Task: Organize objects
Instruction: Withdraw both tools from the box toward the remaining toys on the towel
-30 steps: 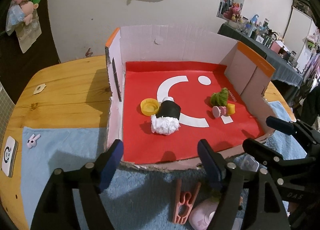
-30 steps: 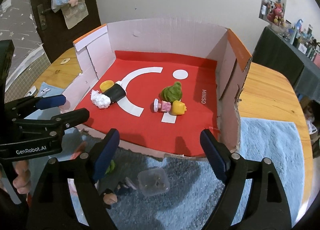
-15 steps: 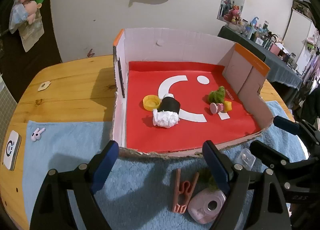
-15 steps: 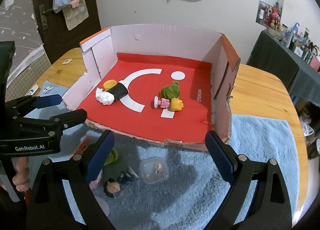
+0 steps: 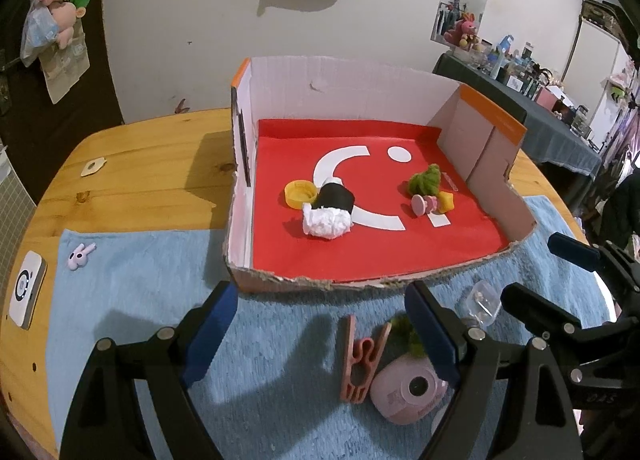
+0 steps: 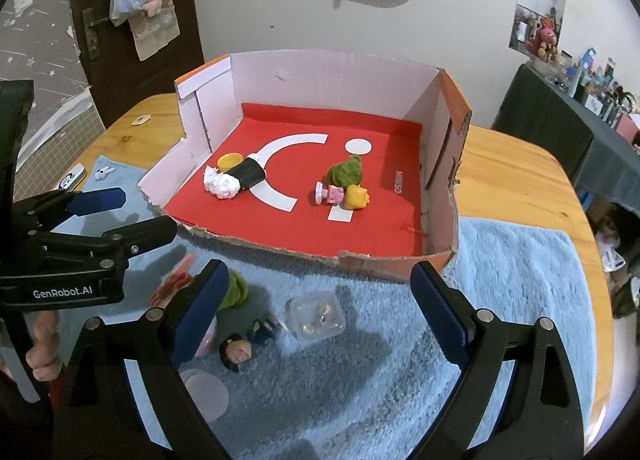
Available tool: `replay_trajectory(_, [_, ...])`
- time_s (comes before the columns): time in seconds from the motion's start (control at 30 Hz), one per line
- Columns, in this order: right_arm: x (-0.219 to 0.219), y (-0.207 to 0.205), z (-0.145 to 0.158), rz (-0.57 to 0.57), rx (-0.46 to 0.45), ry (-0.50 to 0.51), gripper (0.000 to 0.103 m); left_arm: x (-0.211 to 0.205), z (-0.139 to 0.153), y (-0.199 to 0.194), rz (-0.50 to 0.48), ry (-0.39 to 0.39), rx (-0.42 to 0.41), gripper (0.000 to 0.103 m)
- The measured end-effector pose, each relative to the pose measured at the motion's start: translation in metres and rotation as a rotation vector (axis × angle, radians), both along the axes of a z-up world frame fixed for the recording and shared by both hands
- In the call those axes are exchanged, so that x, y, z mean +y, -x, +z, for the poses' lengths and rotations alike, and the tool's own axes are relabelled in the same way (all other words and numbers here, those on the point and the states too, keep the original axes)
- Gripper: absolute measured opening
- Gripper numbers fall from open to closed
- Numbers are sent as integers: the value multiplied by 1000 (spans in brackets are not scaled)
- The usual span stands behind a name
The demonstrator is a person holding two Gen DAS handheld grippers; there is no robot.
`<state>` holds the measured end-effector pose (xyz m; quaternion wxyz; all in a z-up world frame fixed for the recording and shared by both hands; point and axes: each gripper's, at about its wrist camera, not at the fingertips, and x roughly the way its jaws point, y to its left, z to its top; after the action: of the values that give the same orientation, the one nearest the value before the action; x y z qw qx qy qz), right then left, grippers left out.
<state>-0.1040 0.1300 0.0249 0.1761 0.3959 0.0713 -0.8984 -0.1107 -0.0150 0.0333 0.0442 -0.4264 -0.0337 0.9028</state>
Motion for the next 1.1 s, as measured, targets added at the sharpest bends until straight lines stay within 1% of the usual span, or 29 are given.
replay_trajectory(0.33, [1, -16, -2, -5, 5, -1, 93, 2, -5, -17, -6, 1, 2, 87])
replay_trajectory(0.6, [6, -34, -11, -15, -3, 0, 93, 4, -14, -28, -16, 8, -10, 87])
replay_trajectory(0.63, [7, -35, -12, -16, -4, -1, 93, 4, -15, -28, -17, 7, -12, 86])
replay_trajectory(0.7, [8, -36, -13, -21, -4, 0, 93, 4, -17, -29, -17, 4, -18, 80])
replay_trajectory(0.8, [9, -38, -14, -29, 5, -9, 92, 4, -21, -30, -19, -1, -27, 74])
replay_trajectory(0.83, [10, -37, -14, -32, 8, -9, 91, 4, -22, -29, -22, -3, -32, 73])
replay_trajectory(0.9, [11, -36, -15, -35, 6, -13, 79, 4, -25, -29, -29, -6, -40, 67])
replay_trajectory(0.97, [11, -34, -17, -39, 0, -18, 71, 5, -27, -28, -36, -7, -48, 63])
replay_trajectory(1.0, [12, -33, -18, -41, -4, -22, 70, 6, -28, -28, -40, -8, -51, 60])
replay_trajectory(1.1, [13, -29, -23, -48, -12, -31, 67, 7, -30, -26, -50, -7, -59, 56])
